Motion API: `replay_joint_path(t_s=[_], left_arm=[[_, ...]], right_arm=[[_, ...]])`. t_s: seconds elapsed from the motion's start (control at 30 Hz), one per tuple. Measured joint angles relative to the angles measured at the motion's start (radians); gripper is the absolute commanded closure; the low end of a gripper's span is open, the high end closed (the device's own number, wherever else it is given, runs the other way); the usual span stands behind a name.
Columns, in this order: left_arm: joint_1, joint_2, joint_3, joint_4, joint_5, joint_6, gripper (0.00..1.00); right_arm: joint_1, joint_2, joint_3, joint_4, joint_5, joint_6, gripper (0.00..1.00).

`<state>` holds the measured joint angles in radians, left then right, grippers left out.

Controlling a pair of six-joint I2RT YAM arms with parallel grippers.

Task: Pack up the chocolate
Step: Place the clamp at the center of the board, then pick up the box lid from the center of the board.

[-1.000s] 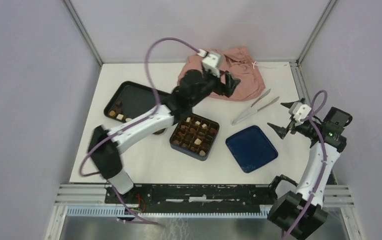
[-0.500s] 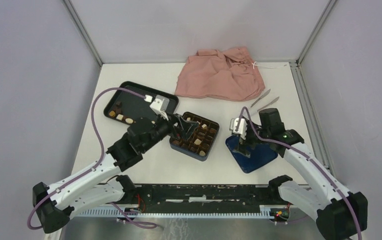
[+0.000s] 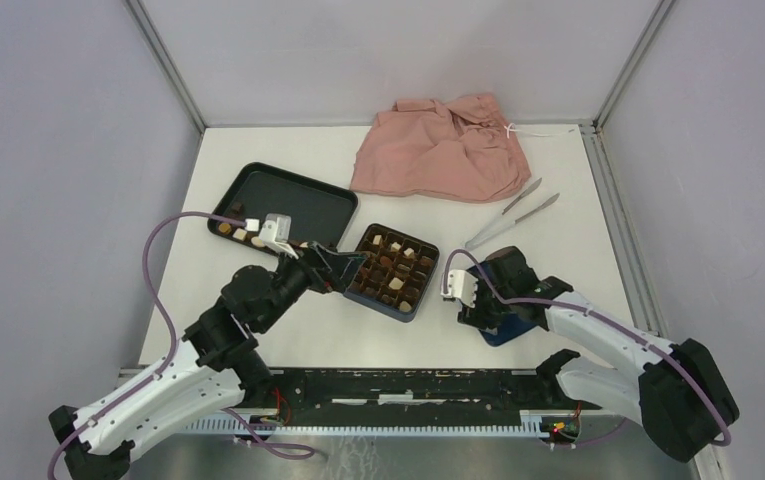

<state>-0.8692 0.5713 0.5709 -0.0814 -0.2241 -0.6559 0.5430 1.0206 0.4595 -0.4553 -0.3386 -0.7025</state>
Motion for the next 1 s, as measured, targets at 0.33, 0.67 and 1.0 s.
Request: replay_joint_path(t_s=[0.33,0.67,1.0], left_arm=[[0.000,-0.108,-0.044,-0.068,-0.095,-0.008,0.05],[0.000,-0.045,-0.049,-0.115,-0.131,-0.008,0.12],[0.000,0.064,-0.032,-0.283,-0.255,-0.031,0.22]], right_arm=[[0.035,0.093,0.019,0.062,-0.018,0.047,0.44],[0.040,0.151,0.100,0.021,-0.082,0.072,0.38],[0.044,0.216,0.148,0.014,0.014,0.296,0.44]])
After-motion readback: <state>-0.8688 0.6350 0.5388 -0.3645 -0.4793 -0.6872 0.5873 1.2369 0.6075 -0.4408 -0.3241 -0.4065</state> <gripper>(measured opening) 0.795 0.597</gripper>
